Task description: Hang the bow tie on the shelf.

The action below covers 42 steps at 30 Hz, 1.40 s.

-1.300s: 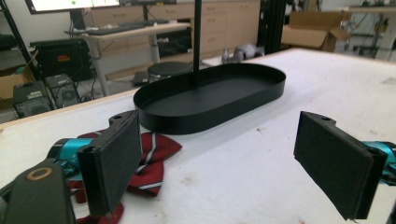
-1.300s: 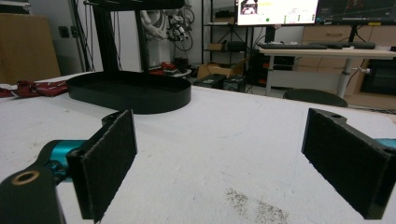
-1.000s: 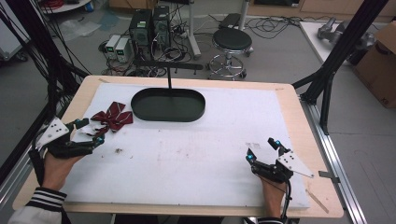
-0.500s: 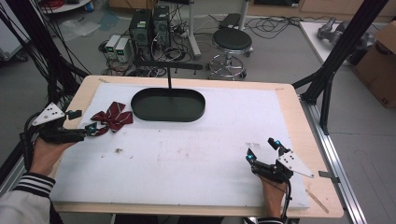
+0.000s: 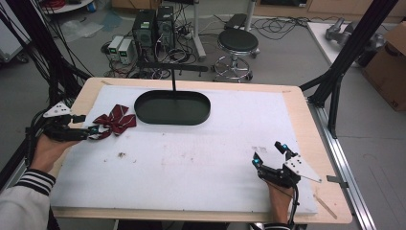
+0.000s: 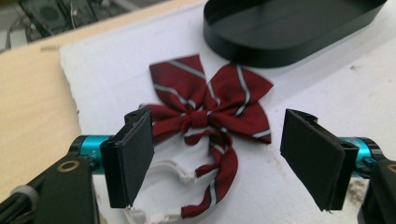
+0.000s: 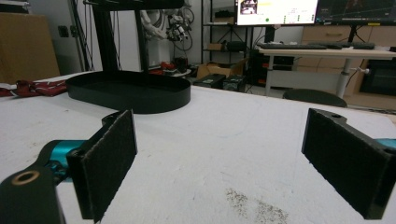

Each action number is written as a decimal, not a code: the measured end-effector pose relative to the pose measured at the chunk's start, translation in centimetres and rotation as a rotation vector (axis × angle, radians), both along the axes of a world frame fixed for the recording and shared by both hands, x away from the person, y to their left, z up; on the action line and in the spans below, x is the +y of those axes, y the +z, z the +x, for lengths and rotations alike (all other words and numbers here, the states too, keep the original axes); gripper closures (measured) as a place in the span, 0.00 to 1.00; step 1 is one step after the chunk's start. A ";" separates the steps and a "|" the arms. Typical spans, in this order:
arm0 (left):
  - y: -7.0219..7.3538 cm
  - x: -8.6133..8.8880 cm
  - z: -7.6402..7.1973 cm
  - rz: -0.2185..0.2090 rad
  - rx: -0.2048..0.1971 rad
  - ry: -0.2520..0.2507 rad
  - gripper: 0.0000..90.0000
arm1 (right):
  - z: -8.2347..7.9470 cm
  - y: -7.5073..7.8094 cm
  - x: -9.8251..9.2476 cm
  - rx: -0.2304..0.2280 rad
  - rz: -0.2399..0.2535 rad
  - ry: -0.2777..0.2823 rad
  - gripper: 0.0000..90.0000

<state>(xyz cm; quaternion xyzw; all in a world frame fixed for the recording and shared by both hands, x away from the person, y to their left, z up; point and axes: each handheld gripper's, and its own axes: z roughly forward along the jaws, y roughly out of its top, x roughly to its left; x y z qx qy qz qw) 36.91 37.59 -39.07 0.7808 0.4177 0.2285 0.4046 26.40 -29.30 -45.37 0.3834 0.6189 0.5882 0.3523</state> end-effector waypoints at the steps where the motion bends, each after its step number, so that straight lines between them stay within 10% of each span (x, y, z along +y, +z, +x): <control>1: -0.2 0.0 0.1 0.007 0.012 -0.002 0.31 | 0.0 0.0 0.0 0.000 -0.001 -0.001 0.10; 14: -1.7 -0.1 1.2 0.040 0.127 0.027 0.38 | 0.0 0.0 0.0 -0.002 -0.001 -0.001 0.10; 42: -2.7 2.1 4.2 0.120 0.182 0.084 0.41 | 0.0 0.0 0.1 0.002 -0.001 -0.001 0.10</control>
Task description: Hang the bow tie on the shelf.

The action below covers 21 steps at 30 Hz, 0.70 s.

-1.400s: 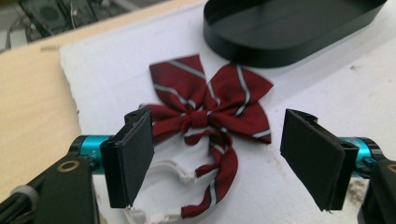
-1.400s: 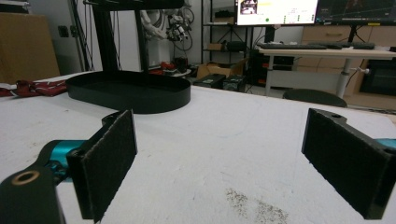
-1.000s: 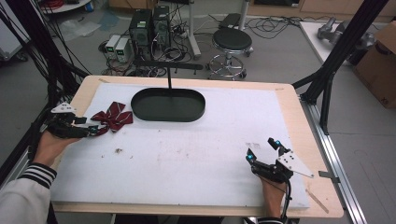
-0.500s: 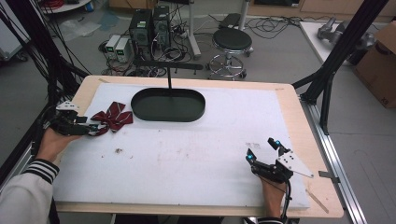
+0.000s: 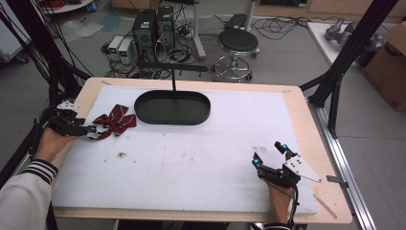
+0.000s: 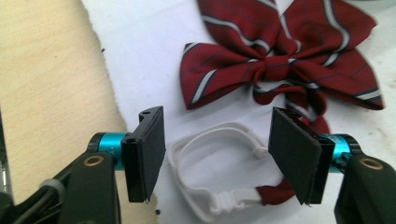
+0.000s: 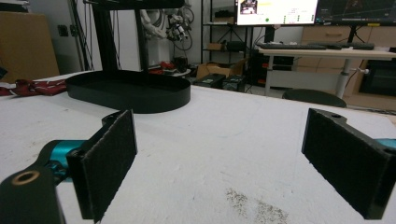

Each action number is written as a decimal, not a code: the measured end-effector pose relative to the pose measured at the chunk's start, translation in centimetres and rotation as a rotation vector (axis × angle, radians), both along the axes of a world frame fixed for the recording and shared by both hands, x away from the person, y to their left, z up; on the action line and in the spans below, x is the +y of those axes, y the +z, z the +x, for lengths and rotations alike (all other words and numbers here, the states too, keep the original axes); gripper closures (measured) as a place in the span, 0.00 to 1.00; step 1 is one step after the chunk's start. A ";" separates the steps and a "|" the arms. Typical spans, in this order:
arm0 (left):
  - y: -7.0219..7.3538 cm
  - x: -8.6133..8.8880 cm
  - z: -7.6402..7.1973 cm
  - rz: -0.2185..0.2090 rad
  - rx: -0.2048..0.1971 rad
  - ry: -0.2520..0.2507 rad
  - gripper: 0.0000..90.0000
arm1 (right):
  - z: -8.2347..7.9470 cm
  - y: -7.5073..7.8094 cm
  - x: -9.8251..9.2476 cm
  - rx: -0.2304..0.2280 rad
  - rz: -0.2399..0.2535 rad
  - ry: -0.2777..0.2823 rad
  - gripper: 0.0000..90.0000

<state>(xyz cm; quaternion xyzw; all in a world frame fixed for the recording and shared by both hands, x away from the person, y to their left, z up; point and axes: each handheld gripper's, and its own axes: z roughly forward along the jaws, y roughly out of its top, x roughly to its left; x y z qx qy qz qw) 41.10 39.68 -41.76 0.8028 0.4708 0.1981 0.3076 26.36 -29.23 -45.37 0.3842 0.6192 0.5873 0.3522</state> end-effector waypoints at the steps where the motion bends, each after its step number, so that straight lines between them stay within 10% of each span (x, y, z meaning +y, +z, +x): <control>1: 0.0 0.1 0.1 0.000 0.000 0.001 0.42 | 0.0 0.0 0.0 0.000 0.001 0.000 0.10; 21: -0.9 0.5 0.3 0.047 0.052 -0.020 0.71 | 0.0 0.0 0.0 0.000 0.000 0.000 0.10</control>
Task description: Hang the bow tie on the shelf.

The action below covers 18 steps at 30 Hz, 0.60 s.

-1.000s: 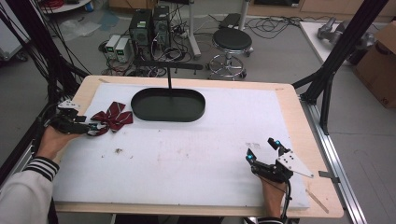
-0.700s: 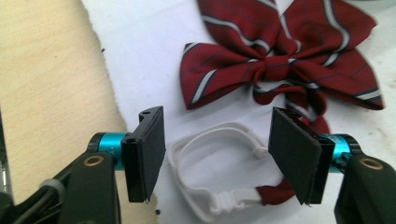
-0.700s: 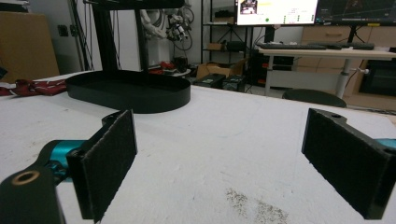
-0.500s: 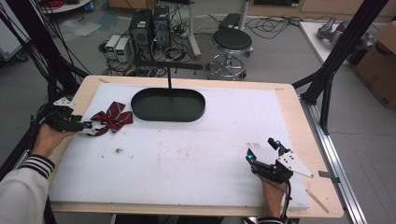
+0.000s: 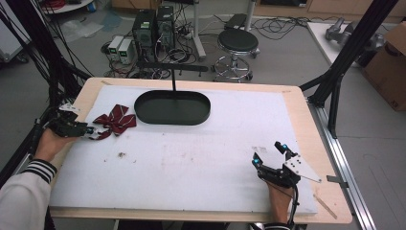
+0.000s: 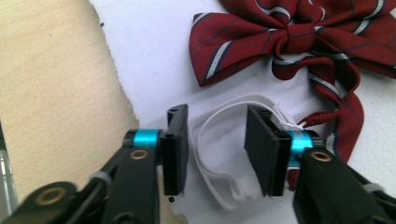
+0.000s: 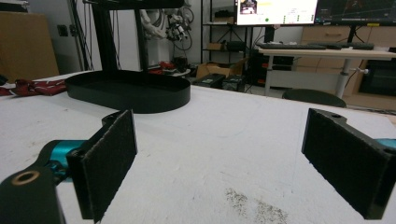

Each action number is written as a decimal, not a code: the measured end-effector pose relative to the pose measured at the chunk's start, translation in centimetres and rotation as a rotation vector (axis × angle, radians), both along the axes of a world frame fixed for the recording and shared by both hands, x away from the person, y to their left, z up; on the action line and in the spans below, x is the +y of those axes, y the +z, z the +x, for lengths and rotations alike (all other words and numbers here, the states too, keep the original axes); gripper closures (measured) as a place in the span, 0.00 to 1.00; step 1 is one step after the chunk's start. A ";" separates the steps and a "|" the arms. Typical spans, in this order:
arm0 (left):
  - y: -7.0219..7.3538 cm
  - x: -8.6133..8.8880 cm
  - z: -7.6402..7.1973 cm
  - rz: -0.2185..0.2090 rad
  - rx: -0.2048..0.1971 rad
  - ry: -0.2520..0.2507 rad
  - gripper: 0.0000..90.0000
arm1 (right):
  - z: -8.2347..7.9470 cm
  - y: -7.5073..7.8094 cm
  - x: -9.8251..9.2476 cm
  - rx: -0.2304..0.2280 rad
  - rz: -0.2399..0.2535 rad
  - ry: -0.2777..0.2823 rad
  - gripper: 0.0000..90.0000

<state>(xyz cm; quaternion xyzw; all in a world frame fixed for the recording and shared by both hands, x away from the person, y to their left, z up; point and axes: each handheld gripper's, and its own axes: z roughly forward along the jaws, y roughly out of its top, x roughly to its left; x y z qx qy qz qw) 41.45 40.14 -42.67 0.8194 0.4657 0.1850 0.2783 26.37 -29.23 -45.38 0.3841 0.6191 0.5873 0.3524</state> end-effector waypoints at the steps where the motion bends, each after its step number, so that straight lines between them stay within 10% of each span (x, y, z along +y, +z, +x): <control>1: 0.0 0.0 0.0 -0.002 0.000 -0.002 0.74 | 0.0 0.0 0.0 0.001 0.001 0.001 0.10; 9: -0.1 -0.1 0.1 0.001 0.020 0.024 0.72 | 0.0 0.0 0.0 0.002 0.002 0.000 0.10; 18: 0.1 -0.4 0.2 -0.028 0.059 0.022 0.93 | 0.0 0.0 0.0 0.004 0.002 0.000 0.10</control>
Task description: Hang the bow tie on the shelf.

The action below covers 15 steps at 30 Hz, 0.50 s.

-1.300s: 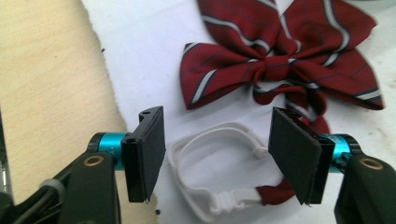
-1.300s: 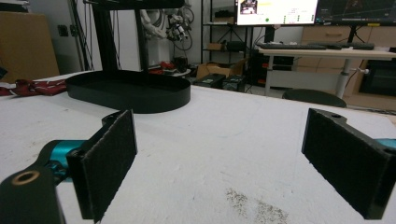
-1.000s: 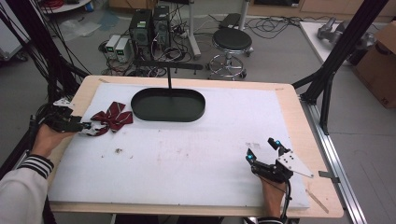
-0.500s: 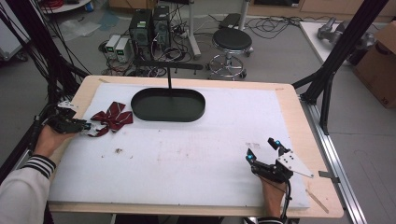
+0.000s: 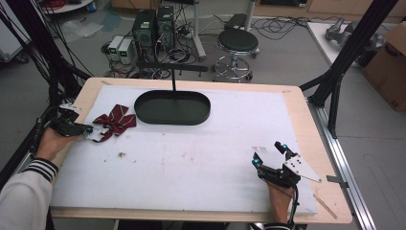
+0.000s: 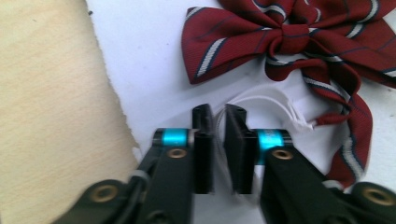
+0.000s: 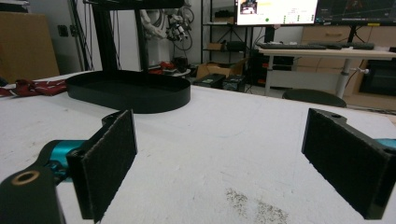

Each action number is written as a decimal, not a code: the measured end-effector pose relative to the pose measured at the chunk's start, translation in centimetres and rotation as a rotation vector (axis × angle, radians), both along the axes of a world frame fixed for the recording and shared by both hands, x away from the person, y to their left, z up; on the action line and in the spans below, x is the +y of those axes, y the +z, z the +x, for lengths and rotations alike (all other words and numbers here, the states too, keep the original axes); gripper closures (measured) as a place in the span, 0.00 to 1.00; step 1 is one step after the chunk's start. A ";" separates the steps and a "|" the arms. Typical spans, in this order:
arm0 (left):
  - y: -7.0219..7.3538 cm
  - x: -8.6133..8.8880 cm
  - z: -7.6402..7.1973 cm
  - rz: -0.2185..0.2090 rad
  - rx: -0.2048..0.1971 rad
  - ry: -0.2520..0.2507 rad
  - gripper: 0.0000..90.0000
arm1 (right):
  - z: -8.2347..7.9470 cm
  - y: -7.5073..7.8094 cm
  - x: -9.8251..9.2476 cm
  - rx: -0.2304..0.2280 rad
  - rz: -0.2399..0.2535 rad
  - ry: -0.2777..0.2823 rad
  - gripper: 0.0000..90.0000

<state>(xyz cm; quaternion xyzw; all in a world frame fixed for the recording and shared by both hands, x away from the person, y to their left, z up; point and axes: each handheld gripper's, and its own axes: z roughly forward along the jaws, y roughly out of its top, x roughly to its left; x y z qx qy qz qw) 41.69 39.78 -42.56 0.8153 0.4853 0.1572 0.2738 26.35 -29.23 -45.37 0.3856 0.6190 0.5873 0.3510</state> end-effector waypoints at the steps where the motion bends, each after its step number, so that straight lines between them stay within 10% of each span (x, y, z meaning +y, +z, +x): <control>1: 0.0 0.0 0.0 -0.003 0.004 -0.004 0.95 | 0.0 0.0 0.0 -0.001 0.001 0.000 0.10; 15: 0.5 -0.2 -0.6 -0.029 -0.030 -0.001 0.97 | 0.0 0.0 0.0 0.000 0.001 0.001 0.10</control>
